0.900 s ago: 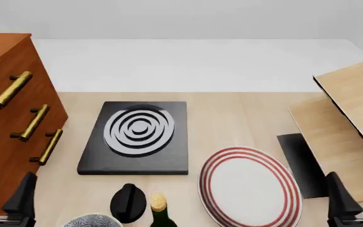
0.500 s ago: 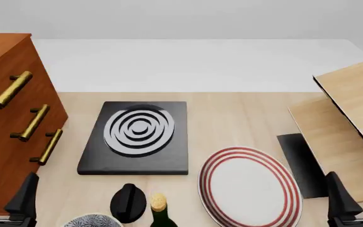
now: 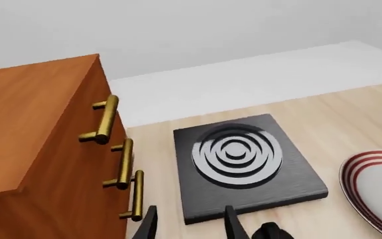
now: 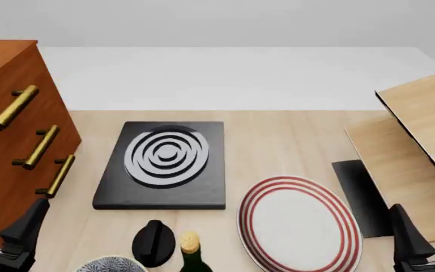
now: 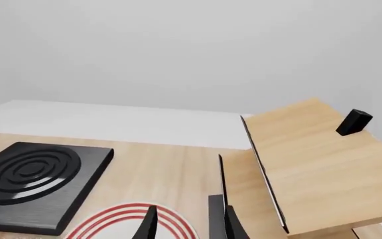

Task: Pick up the akita bowl and put it on the plate.

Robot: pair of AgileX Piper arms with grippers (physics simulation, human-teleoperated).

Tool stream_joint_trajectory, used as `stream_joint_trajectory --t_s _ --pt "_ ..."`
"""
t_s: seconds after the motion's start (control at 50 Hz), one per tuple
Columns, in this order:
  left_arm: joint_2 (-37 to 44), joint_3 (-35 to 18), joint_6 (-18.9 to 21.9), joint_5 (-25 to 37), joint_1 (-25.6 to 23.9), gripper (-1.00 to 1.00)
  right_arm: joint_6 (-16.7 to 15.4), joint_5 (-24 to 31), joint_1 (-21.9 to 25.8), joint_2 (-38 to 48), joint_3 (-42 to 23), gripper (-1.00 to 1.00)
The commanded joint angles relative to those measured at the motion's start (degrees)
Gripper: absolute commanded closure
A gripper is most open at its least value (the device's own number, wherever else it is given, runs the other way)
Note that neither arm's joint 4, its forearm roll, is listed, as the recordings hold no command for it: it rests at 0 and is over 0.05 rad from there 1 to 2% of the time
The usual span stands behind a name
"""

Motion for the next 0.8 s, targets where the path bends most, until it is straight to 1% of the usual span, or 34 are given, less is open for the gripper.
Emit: stream_joint_trajectory --t_s 0.02,0.04,0.06,0.1,0.12,0.16,0.2,0.22,0.26,0.28,0.32,0.36,0.38,0.4,0.42,0.44,0.48,0.5,0.54,0.56,0.58,0.6,0.64,0.7,0.72,0.74,0.78,0.8 --pt "8.68 -9.39 1.69 9.33 -5.48 -1.00 -0.17 0.11 0.13 0.05 -0.36 -1.00" --pt "8.15 -9.76 3.41 9.75 -4.41 -1.00 -0.18 0.12 0.12 0.03 -0.38 -1.00" --pt "7.82 -10.79 5.38 11.61 -6.13 -1.00 -0.19 0.15 0.08 0.05 -0.44 -1.00" --pt "9.69 -13.11 4.08 14.11 -6.35 -1.00 -0.09 0.26 0.01 -0.01 -0.53 -1.00" --pt "9.78 -14.00 4.21 15.04 -6.79 -1.00 -0.06 0.26 0.00 -0.02 -0.54 -1.00" --pt "11.64 -15.27 4.03 17.33 -9.27 -1.00 0.10 0.11 -0.11 -0.02 -0.51 -1.00" --pt "13.06 -16.27 6.53 18.38 -7.96 -1.00 0.27 -0.02 -0.10 0.08 -0.46 -1.00" --pt "14.15 -17.41 6.52 19.12 -7.39 -1.00 0.31 -0.14 -0.06 0.17 -0.43 -1.00" --pt "16.85 -18.63 5.49 20.60 -7.77 -1.00 0.33 -0.75 -0.01 0.82 -0.43 -1.00" --pt "17.65 -19.13 6.95 21.44 -7.17 -1.00 0.28 -0.85 0.01 0.93 -0.47 -1.00" --pt "20.00 -19.98 6.62 23.20 -6.75 -1.00 0.25 -0.31 -0.02 0.53 -0.72 -1.00" --pt "20.01 -19.98 10.60 24.52 -5.26 -1.00 0.29 -0.14 -0.21 0.43 -0.95 -1.00" --pt "20.38 -20.19 10.76 25.01 -4.13 -1.00 0.29 -0.52 -0.35 0.79 -0.97 -1.00" --pt "21.43 -20.77 10.29 26.69 -4.80 -1.00 0.35 -0.27 -0.55 0.52 -1.01 -1.00" --pt "21.36 -20.83 10.97 26.92 -4.39 -1.00 0.39 -0.69 -0.61 0.88 -0.97 -1.00" --pt "20.99 -21.03 12.63 27.46 -3.18 -1.00 0.41 -1.03 -0.81 1.16 -0.87 -1.00" --pt "21.91 -21.09 12.10 28.31 -2.32 -1.00 0.39 -1.19 -0.98 1.22 -0.89 -1.00" --pt "20.96 -20.99 14.18 29.01 -1.97 -1.00 0.36 -1.49 -1.04 1.53 -0.89 -1.00" --pt "22.31 -20.00 12.72 30.43 -3.74 -1.00 0.20 -2.29 -1.09 2.35 -0.91 -1.00" --pt "22.71 -20.21 12.11 30.49 -3.51 -1.00 0.16 -2.40 -1.11 2.49 -0.97 -1.00" --pt "22.36 -19.26 15.10 30.25 -1.49 -1.00 0.12 -2.69 -1.10 2.94 -1.11 -1.00" --pt "22.66 -18.76 15.43 30.45 -1.60 -1.00 -0.01 -2.84 -1.08 3.15 -1.20 -1.00" --pt "23.87 -19.56 14.15 31.14 -1.40 -1.00 -0.22 -2.90 -1.18 3.34 -1.48 -1.00" --pt "24.79 -19.93 13.20 32.93 -1.91 -1.00 -0.29 -2.79 -1.34 3.31 -1.71 -1.00" --pt "24.47 -20.24 13.45 33.36 -1.79 -1.00 -0.19 -2.77 -1.36 3.29 -1.74 -1.00" --pt "24.71 -20.80 12.38 34.07 -2.22 -1.00 -0.16 -2.78 -1.49 3.23 -1.73 -1.00" --pt "24.54 -20.85 11.97 35.15 -3.18 -1.00 0.10 -3.22 -1.66 3.59 -1.60 -1.00" --pt "24.90 -21.23 9.98 36.03 -4.86 -1.00 0.09 -3.40 -1.67 3.75 -1.56 -1.00"
